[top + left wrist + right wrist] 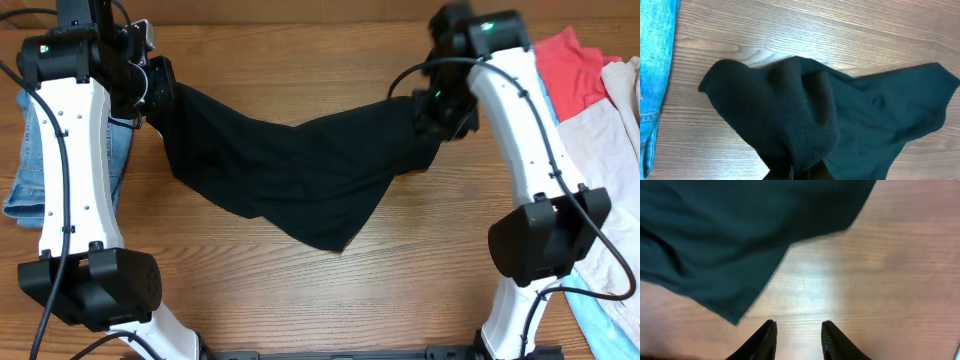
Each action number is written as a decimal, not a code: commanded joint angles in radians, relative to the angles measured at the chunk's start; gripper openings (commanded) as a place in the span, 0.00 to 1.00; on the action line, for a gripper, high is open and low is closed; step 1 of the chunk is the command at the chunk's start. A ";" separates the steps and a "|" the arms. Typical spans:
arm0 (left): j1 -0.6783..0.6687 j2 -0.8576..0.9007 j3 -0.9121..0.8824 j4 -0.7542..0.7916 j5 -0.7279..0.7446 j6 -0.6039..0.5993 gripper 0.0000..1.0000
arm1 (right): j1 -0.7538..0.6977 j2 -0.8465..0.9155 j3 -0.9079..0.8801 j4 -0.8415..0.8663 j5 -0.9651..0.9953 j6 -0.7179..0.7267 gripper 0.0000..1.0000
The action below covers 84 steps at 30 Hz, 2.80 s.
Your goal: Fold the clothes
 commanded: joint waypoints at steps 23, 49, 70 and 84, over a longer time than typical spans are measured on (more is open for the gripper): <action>-0.002 0.002 0.005 -0.016 -0.012 0.023 0.04 | 0.500 -0.248 -0.899 0.740 -0.039 0.251 0.56; -0.002 0.002 0.005 -0.016 -0.013 0.031 0.04 | 0.352 -0.290 -0.597 0.595 0.164 0.187 0.04; -0.002 0.002 0.005 -0.017 -0.012 0.030 0.04 | 0.204 -0.190 -0.653 0.714 -0.102 -0.044 0.33; -0.002 0.002 0.005 -0.016 -0.013 0.030 0.04 | 0.204 -0.040 -0.644 0.758 -0.158 -0.044 0.34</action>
